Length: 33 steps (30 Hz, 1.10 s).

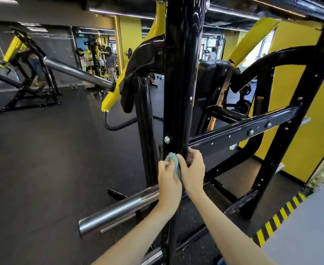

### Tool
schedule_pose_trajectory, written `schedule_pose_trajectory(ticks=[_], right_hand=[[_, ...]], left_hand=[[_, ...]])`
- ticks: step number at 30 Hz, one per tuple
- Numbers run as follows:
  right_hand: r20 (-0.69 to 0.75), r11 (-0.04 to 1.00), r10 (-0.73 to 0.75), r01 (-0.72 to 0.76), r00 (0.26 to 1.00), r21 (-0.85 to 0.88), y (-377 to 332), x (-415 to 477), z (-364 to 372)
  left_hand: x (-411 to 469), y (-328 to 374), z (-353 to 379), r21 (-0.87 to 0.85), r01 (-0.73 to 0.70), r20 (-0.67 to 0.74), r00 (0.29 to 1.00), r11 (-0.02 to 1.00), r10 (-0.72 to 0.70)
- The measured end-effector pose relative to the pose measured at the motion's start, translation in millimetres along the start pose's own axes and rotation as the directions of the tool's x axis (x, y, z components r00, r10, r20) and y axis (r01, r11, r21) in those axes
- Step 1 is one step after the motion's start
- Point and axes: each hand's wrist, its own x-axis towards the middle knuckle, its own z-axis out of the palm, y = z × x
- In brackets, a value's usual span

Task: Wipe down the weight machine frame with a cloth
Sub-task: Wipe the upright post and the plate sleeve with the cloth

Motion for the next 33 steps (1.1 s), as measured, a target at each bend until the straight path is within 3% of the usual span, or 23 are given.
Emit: schedule_pose_trajectory(ticks=[2, 6, 11, 13, 16, 22, 25, 29, 33], right_hand=[[-0.007, 1.0, -0.012, 0.012, 1.0, -0.006, 2, 0, 2], [-0.003, 0.999, -0.031, 0.031, 1.0, -0.041, 4, 1, -1], [-0.011, 0.999, -0.031, 0.031, 0.999, -0.025, 3, 1, 0], [-0.005, 0.999, -0.031, 0.031, 1.0, -0.023, 3, 2, 0], [0.015, 0.999, -0.016, 0.017, 1.0, -0.036, 1, 2, -2], [0.029, 1.0, -0.021, 0.022, 0.999, -0.006, 3, 7, -4], [0.051, 1.0, -0.015, 0.016, 0.999, -0.019, 5, 7, -5], [0.051, 0.999, -0.024, 0.025, 0.998, -0.025, 7, 7, -6], [0.002, 0.998, -0.049, 0.049, 0.999, -0.048, 8, 3, -1]], left_hand=[[11, -6, 2, -0.022, 0.0, -0.049, 0.999, 1.0, -0.001], [25, -22, -1, 0.024, 0.101, 0.004, 0.995, 0.995, -0.101], [-5, -18, 1, 0.073, -0.036, 0.053, 0.998, 0.997, 0.032], [15, -22, -2, 0.04, 0.074, 0.07, 0.995, 0.996, -0.076], [39, -32, -10, 0.185, 0.149, 0.073, 0.984, 0.971, -0.164], [10, -7, 0, 0.099, 0.006, 0.051, 0.999, 0.995, -0.011], [30, -24, 0, 0.152, 0.102, 0.032, 0.994, 0.983, -0.108], [42, -43, -8, 0.309, 0.157, 0.151, 0.966, 0.938, -0.211], [42, -42, -13, 0.311, 0.135, 0.227, 0.95, 0.941, -0.212]])
